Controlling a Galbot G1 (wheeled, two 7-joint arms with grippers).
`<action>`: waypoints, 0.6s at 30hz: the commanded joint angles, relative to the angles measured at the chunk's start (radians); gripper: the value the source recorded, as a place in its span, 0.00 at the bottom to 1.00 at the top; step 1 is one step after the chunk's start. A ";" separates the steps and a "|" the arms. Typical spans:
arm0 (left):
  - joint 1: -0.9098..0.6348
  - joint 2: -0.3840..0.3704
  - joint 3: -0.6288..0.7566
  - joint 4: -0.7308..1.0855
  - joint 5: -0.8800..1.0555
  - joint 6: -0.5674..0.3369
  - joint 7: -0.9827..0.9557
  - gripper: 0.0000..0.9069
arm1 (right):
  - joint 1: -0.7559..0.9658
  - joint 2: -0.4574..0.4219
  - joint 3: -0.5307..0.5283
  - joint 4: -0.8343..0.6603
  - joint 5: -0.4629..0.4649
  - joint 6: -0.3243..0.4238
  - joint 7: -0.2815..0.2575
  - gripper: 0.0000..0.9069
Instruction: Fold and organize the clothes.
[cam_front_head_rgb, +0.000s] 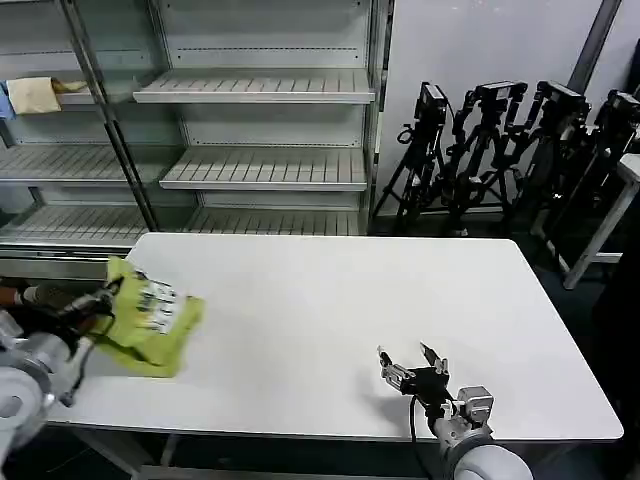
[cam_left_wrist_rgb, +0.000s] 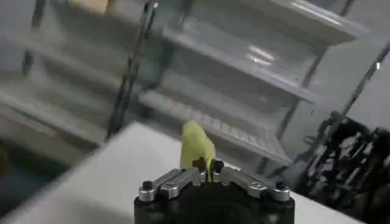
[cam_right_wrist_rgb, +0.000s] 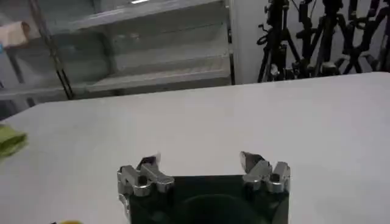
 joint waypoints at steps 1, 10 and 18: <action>0.124 0.157 0.266 -0.107 0.698 -0.011 0.119 0.02 | -0.005 0.000 0.001 -0.020 0.004 0.021 -0.012 1.00; -0.018 -0.161 0.779 -0.043 1.120 -0.038 0.086 0.02 | -0.027 0.003 0.012 -0.024 -0.022 0.026 -0.009 1.00; -0.180 -0.312 0.874 0.003 0.869 0.013 0.027 0.02 | -0.040 0.001 0.018 -0.040 -0.026 0.031 -0.011 1.00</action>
